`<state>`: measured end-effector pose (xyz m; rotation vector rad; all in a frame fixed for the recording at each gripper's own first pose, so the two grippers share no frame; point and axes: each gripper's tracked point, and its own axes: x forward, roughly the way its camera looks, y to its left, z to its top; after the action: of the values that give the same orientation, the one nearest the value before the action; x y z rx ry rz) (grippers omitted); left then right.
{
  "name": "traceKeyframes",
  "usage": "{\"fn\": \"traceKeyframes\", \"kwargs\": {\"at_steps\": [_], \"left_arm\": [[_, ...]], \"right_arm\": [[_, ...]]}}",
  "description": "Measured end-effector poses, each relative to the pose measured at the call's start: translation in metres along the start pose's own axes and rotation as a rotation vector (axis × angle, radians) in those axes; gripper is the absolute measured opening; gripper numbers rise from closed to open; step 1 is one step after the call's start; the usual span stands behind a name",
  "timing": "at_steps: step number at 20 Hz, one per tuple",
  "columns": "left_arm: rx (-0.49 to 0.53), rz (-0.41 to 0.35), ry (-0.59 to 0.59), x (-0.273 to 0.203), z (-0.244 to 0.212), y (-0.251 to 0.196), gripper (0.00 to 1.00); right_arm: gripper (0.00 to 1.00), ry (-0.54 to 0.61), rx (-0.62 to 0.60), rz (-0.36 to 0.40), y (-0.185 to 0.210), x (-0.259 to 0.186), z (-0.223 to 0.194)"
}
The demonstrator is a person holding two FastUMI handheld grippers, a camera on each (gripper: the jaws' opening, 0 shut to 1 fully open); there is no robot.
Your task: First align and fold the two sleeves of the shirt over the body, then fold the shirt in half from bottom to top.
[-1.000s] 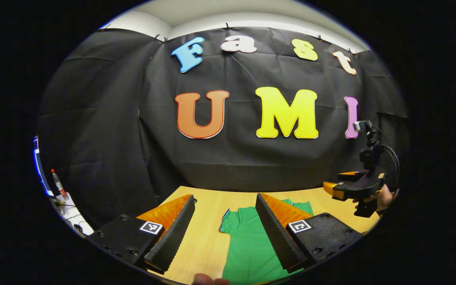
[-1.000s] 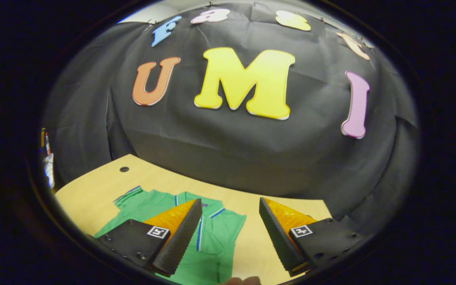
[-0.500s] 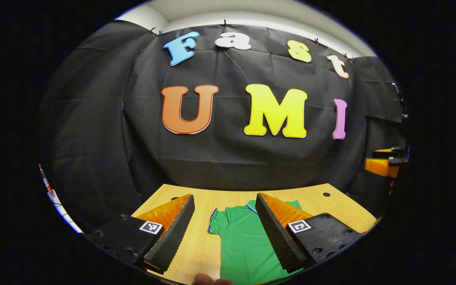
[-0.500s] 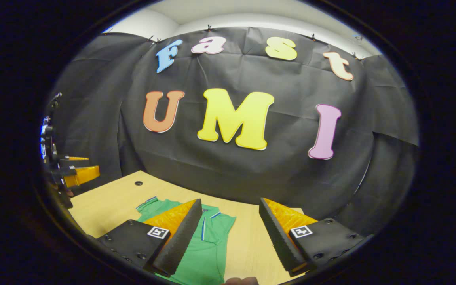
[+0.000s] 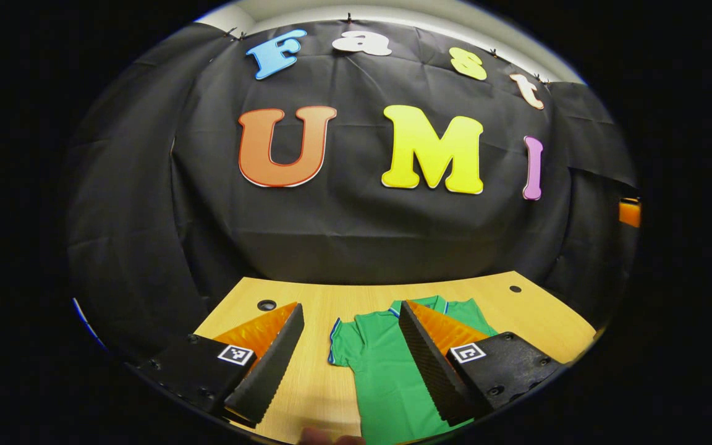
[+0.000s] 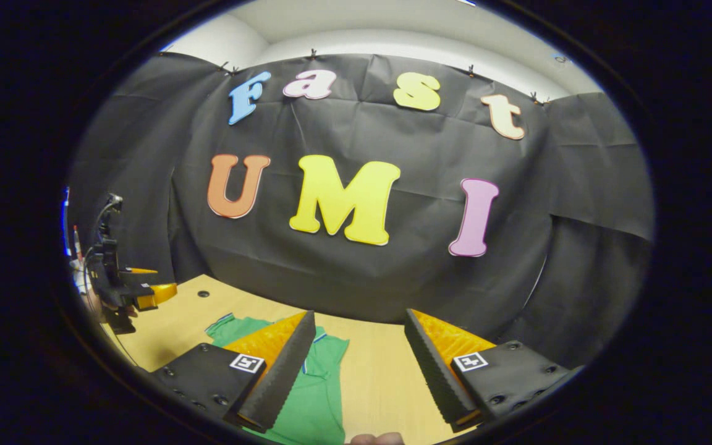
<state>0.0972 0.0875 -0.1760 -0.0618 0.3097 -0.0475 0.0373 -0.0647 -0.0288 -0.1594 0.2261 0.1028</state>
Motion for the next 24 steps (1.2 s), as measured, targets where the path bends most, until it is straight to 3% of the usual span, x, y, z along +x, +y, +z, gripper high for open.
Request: {"fn": "traceKeyframes", "kwargs": {"at_steps": [9, 14, 24], "left_arm": [[-0.098, -0.055, 0.108, 0.082, -0.064, 0.006, 0.97], [-0.109, -0.05, 0.129, 0.122, -0.093, 0.014, 1.0], [-0.074, -0.034, 0.233, 0.182, -0.159, 0.028, 0.94]], "right_arm": [[0.95, 0.054, -0.015, -0.039, 0.003, 0.002, -0.018], [0.92, 0.1, 0.009, -0.024, 0.018, 0.0, -0.038], [0.95, 0.217, 0.039, -0.001, 0.024, 0.002, -0.079]]}}
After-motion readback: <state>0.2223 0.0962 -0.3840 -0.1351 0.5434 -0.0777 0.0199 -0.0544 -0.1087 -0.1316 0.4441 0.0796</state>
